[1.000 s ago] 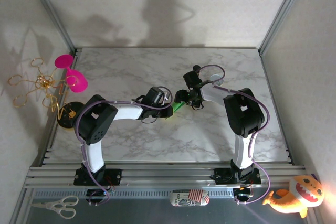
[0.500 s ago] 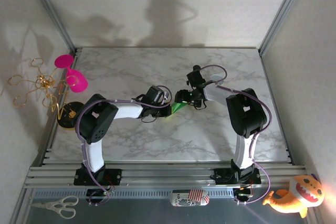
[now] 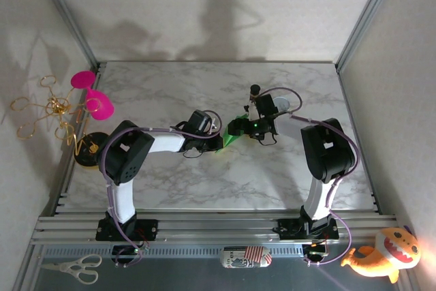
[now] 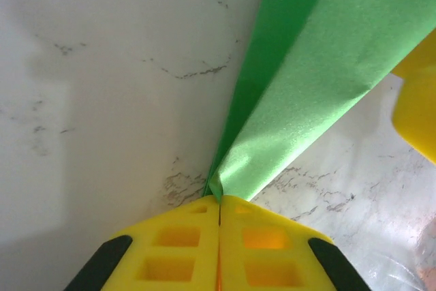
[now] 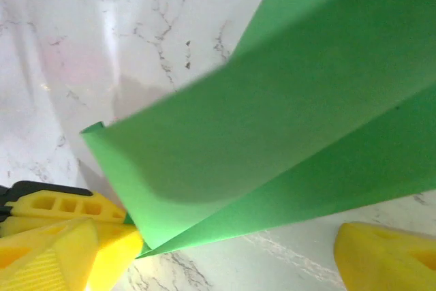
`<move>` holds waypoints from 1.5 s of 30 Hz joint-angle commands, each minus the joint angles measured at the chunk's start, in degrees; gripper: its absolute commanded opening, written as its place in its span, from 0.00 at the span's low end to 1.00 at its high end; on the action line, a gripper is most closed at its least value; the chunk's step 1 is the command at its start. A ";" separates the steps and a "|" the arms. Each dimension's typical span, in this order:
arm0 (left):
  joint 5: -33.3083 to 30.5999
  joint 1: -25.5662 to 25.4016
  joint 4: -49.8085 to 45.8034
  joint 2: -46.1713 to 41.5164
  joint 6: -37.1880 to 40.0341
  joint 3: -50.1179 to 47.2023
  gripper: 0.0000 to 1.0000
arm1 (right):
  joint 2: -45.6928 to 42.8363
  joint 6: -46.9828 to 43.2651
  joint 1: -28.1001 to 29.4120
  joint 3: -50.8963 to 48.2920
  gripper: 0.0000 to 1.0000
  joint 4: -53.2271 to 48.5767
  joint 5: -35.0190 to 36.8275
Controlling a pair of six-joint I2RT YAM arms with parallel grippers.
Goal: Fold a paper plane with a square sheet of paper (pick it up from the middle)
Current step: Fold the wing for the fifth time at the center of the table.
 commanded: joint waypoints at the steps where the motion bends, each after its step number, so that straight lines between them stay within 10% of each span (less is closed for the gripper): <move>1: -0.81 0.29 -4.63 2.68 0.14 -0.20 0.07 | 4.66 -1.14 -0.02 -3.01 0.95 5.17 -0.89; 18: -0.02 0.20 -4.17 2.94 -0.08 -0.46 0.11 | 11.06 6.02 3.12 1.63 0.78 -6.36 23.39; 45: 3.88 0.73 -0.33 3.89 -1.13 2.58 0.27 | 11.78 -0.14 3.14 -1.30 0.65 -3.34 20.83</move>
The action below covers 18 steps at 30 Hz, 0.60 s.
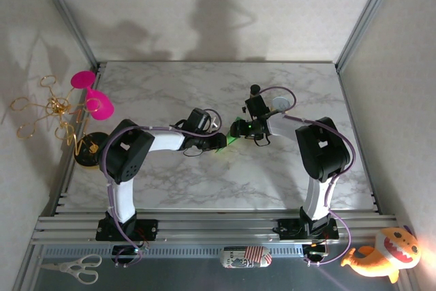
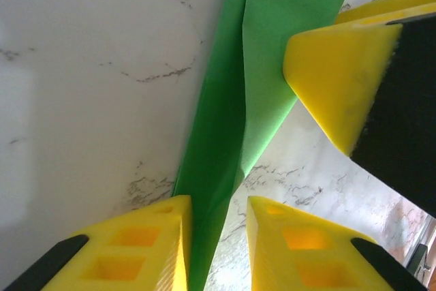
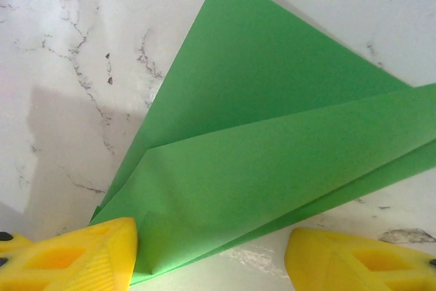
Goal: Fold a paper plane with a square sheet of paper (pick it up from the middle)
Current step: Fold the wing for the fifth time at the center of the table.
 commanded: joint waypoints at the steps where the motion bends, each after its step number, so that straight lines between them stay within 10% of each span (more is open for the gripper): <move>1: -1.45 -0.04 -1.25 3.45 0.53 1.73 0.28 | 9.39 -2.69 -0.76 -4.21 0.65 1.09 5.01; 18: -3.82 0.23 -4.38 5.19 0.51 2.74 0.16 | 8.13 -1.30 -1.23 -4.21 0.70 1.83 2.64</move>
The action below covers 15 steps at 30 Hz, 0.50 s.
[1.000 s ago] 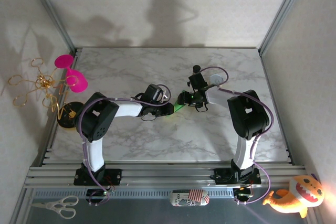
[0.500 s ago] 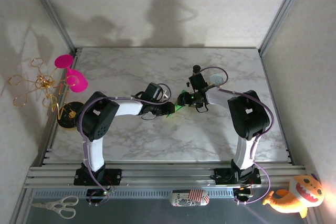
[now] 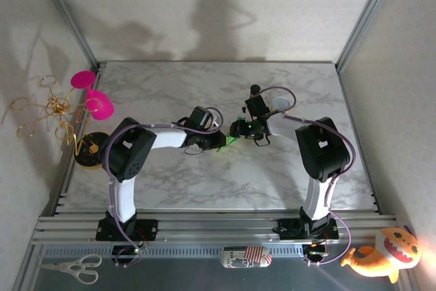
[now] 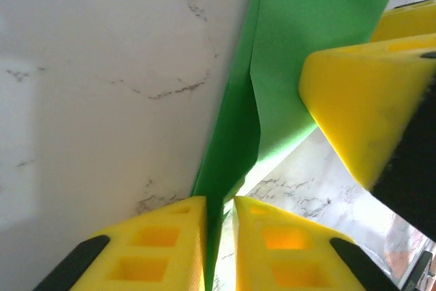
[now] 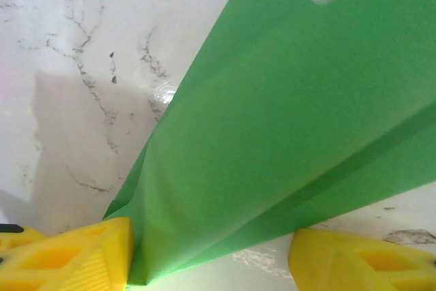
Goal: Fold a paper plane with a square sheet of paper (pick it up from the middle)
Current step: Fold the wing for the fifth time at the center of the table.
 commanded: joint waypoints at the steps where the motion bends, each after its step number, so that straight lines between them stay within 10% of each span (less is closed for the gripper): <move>1: -3.27 0.08 -1.08 3.44 0.61 -0.14 0.16 | 7.48 -1.32 -1.24 -4.52 0.72 2.56 2.20; 15: -3.19 0.08 -2.86 4.52 1.37 0.66 0.16 | 4.32 -6.59 -2.49 -8.89 0.85 6.29 -0.60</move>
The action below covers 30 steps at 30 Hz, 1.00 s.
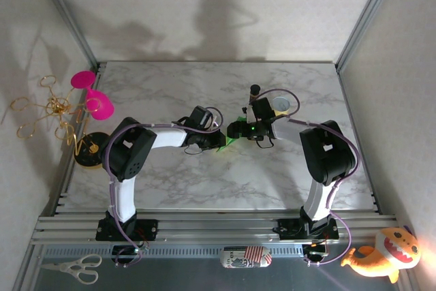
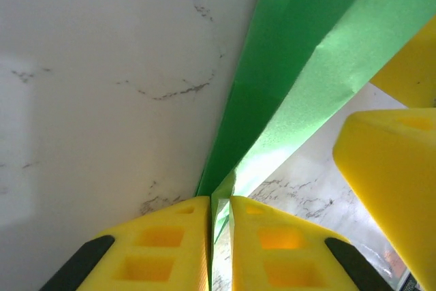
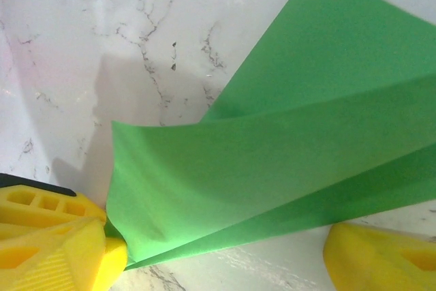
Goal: Fold a paper plane with a square sheet of paper (pick it up from the middle)
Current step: Fold the wing for the fifth time at the center of the table.
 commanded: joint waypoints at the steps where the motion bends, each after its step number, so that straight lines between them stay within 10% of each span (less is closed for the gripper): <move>1: -3.44 -0.08 -1.91 4.11 1.30 0.03 0.16 | 7.47 -3.59 -1.03 -3.42 0.84 -1.29 7.25; 14: -3.09 0.08 -1.14 4.02 0.70 -1.27 0.16 | 10.89 -1.67 -0.99 -1.79 0.58 -4.81 15.45; 30: -3.44 0.10 0.20 4.95 0.25 -3.50 0.11 | 10.36 -0.64 0.06 -0.39 0.54 -5.07 13.61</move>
